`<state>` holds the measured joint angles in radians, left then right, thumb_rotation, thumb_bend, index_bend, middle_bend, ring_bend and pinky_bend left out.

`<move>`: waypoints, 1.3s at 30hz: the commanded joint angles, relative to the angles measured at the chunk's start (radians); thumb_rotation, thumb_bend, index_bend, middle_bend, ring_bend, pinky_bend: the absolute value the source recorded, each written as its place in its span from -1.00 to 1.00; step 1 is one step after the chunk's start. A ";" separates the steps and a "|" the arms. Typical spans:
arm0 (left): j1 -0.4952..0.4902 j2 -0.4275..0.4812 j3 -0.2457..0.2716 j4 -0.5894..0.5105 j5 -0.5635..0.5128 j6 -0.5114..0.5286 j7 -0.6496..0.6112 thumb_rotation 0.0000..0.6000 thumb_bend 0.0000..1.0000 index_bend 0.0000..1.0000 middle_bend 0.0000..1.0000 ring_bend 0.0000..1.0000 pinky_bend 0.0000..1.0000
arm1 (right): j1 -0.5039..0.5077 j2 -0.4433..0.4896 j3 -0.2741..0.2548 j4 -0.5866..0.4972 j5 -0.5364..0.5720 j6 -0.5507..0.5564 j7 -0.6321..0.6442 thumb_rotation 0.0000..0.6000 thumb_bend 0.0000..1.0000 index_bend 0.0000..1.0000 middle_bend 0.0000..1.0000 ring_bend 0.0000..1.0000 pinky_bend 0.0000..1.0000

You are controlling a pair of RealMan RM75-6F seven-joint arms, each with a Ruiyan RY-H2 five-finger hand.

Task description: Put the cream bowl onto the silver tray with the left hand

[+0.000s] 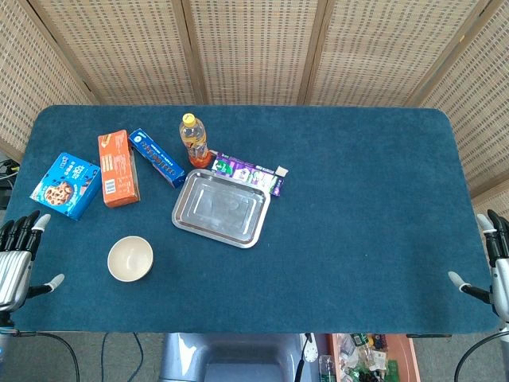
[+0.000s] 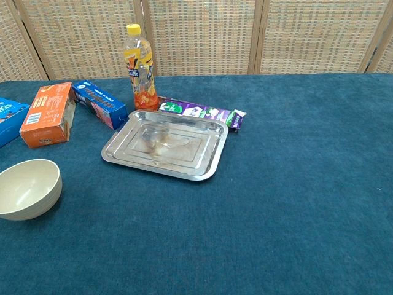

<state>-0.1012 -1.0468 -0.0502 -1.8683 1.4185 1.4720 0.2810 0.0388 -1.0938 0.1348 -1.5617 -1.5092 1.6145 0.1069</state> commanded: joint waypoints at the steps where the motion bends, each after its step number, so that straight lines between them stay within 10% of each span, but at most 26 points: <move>1: -0.001 -0.001 0.002 0.000 0.000 -0.004 0.003 1.00 -1.00 -1.00 -1.00 -1.00 -1.00 | -0.001 0.001 0.000 0.000 0.000 0.001 0.001 1.00 -1.00 -1.00 -1.00 -1.00 -1.00; 19: -0.097 -0.204 0.089 0.252 0.085 -0.238 -0.022 1.00 -0.87 -0.66 -1.00 -1.00 -1.00 | -0.001 0.008 0.003 0.000 0.009 -0.006 0.024 1.00 -1.00 -1.00 -1.00 -1.00 -1.00; 39: -0.170 -0.439 0.077 0.568 0.134 -0.274 -0.173 1.00 -0.04 0.23 -1.00 -1.00 -1.00 | 0.008 0.015 0.007 0.005 0.028 -0.034 0.046 1.00 -1.00 -1.00 -1.00 -1.00 -1.00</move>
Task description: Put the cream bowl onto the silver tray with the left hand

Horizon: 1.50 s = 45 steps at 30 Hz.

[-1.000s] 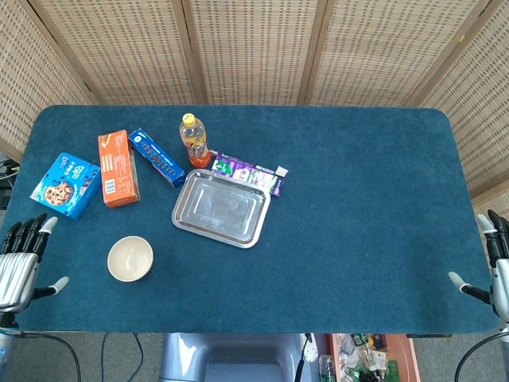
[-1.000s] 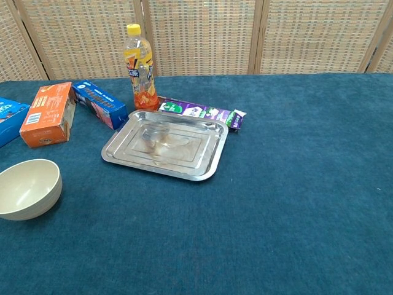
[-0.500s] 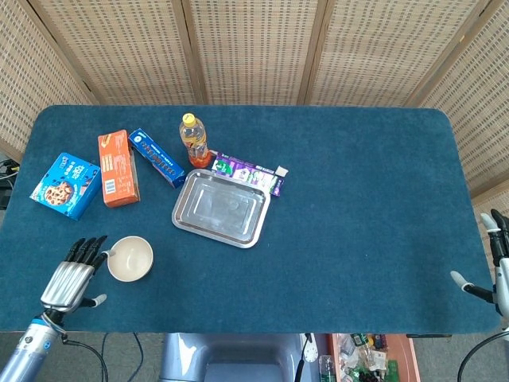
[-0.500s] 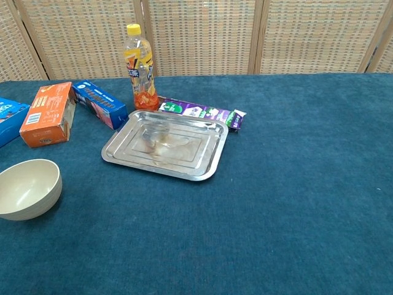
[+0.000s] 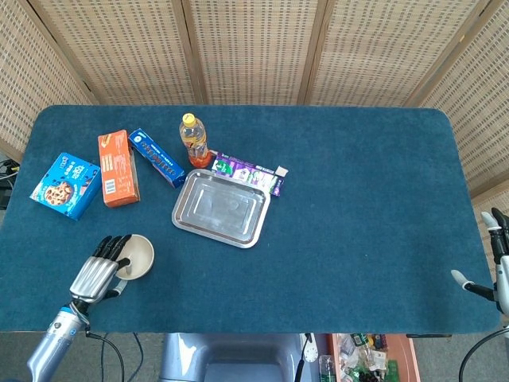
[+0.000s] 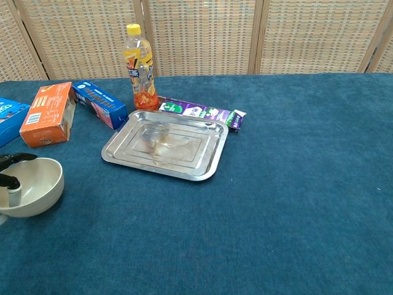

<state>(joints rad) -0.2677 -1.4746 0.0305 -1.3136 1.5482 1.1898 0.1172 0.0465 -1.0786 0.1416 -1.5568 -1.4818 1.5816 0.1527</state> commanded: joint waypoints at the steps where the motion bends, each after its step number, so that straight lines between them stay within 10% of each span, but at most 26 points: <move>1: -0.004 -0.015 -0.004 0.019 0.005 0.012 -0.014 1.00 -0.02 0.29 -1.00 -1.00 -1.00 | 0.001 0.000 0.000 -0.001 0.001 -0.001 0.000 1.00 -1.00 -1.00 -1.00 -1.00 -1.00; 7: -0.008 -0.011 -0.010 0.023 0.003 0.029 -0.025 1.00 0.00 0.38 -1.00 -1.00 -1.00 | 0.003 -0.002 -0.002 -0.001 0.000 -0.005 -0.007 1.00 -1.00 -1.00 -1.00 -1.00 -1.00; 18: -0.181 -0.017 -0.202 -0.101 -0.046 -0.015 0.111 1.00 0.01 0.38 -1.00 -1.00 -1.00 | 0.019 -0.007 0.007 0.007 0.036 -0.047 -0.017 1.00 -1.00 -1.00 -1.00 -1.00 -1.00; 26: -0.361 -0.216 -0.298 0.082 -0.174 -0.170 0.187 1.00 0.01 0.38 -1.00 -1.00 -1.00 | 0.031 -0.006 0.020 0.020 0.075 -0.084 -0.003 1.00 -1.00 -1.00 -1.00 -1.00 -1.00; 37: -0.450 -0.381 -0.288 0.273 -0.190 -0.184 0.151 1.00 0.01 0.38 -1.00 -1.00 -1.00 | 0.032 -0.003 0.026 0.029 0.084 -0.087 0.020 1.00 -1.00 -1.00 -1.00 -1.00 -1.00; 40: -0.444 -0.378 -0.276 0.261 -0.210 -0.192 0.170 1.00 -0.25 0.04 -1.00 -1.00 -1.00 | 0.029 -0.001 0.026 0.029 0.079 -0.080 0.027 1.00 -1.00 -1.00 -1.00 -1.00 -1.00; 43: -0.432 -0.355 -0.274 0.216 -0.242 -0.196 0.198 1.00 -0.91 -0.86 -1.00 -1.00 -1.00 | 0.026 0.001 0.024 0.026 0.073 -0.072 0.033 1.00 -1.00 -1.00 -1.00 -1.00 -1.00; 45: -0.418 -0.320 -0.277 0.156 -0.263 -0.192 0.206 1.00 -1.00 -1.00 -1.00 -1.00 -1.00 | 0.023 0.004 0.021 0.023 0.066 -0.068 0.037 1.00 -1.00 -1.00 -1.00 -1.00 -1.00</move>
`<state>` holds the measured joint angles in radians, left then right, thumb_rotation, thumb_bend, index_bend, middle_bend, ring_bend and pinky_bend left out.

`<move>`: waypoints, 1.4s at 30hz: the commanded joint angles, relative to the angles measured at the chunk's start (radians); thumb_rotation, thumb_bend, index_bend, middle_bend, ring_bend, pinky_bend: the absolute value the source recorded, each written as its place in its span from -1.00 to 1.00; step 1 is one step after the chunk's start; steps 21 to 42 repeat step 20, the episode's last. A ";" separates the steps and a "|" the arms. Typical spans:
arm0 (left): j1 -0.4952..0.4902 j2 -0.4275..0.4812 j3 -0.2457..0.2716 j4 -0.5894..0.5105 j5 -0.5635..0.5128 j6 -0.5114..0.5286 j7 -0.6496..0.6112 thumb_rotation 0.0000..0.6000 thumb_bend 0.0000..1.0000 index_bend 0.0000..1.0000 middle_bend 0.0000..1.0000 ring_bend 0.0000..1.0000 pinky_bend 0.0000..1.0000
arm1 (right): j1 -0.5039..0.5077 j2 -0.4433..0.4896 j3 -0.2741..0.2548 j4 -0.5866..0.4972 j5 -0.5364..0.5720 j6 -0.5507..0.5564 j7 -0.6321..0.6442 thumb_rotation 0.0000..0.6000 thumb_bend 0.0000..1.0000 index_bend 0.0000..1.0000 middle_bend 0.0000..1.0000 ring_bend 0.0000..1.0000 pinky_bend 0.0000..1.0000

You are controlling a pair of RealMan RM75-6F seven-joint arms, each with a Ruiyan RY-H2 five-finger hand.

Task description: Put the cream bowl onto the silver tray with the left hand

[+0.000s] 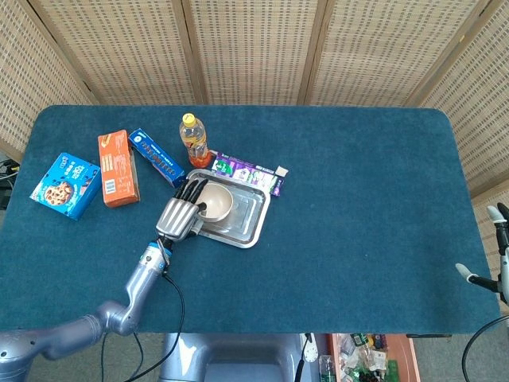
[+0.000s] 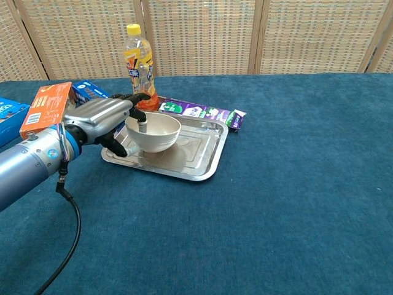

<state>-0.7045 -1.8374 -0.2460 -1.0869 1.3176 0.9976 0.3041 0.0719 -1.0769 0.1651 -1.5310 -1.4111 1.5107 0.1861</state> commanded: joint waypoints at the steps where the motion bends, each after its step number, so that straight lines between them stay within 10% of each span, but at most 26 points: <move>1: 0.025 0.059 -0.002 -0.097 -0.035 0.010 0.019 1.00 -1.00 -1.00 -1.00 -1.00 -1.00 | -0.003 0.003 -0.003 -0.004 -0.006 0.005 0.005 1.00 -1.00 -1.00 -1.00 -1.00 -1.00; 17: 0.357 0.601 0.097 -0.597 -0.031 0.331 -0.033 1.00 -1.00 -1.00 -1.00 -1.00 -1.00 | -0.014 0.008 -0.017 -0.024 -0.044 0.036 -0.001 1.00 -1.00 -1.00 -1.00 -1.00 -1.00; 42: 0.431 0.637 0.138 -0.610 -0.023 0.413 -0.016 1.00 -1.00 -1.00 -1.00 -1.00 -1.00 | -0.015 0.008 -0.018 -0.026 -0.046 0.039 -0.005 1.00 -1.00 -1.00 -1.00 -1.00 -1.00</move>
